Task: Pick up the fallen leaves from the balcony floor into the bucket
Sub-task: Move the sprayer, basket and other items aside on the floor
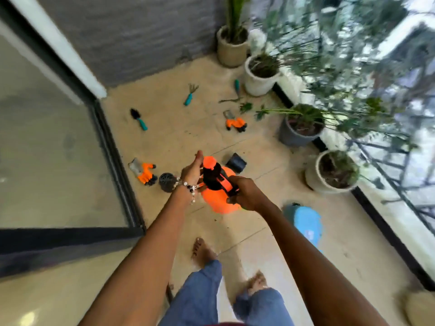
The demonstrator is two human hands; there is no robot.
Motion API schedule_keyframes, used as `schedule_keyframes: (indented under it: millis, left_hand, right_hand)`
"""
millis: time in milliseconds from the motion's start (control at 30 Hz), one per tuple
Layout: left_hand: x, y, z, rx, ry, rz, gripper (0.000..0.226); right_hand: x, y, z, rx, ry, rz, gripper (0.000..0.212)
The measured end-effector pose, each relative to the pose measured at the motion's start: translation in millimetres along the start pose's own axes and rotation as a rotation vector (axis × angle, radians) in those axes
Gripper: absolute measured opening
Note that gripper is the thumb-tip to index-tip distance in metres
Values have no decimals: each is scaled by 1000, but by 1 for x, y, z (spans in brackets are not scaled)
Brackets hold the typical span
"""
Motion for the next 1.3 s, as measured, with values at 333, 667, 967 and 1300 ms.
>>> schedule_keyframes:
  millis: [333, 667, 967, 1300]
  left_hand:
    - [-248, 135, -79, -110, -397, -332, 23]
    - [-450, 284, -265, -81, -851, -737, 18]
    - [-575, 341, -405, 82, -1070, -983, 17]
    - [-716, 305, -536, 468, -1453, -1064, 9]
  right_hand:
    - [81, 249, 141, -245, -291, 409, 33]
    - [56, 475, 304, -816, -305, 866, 44]
    - [10, 590, 448, -1211, -594, 1008, 35]
    - [-33, 644, 620, -1386, -1089, 1267, 30]
Point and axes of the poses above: each hand's wrist, its own y-axis away from the middle knuckle, its own x-axis out of the back of the hand, z = x × y, the point moved 4 cm from there along -y, towards the middle knuckle
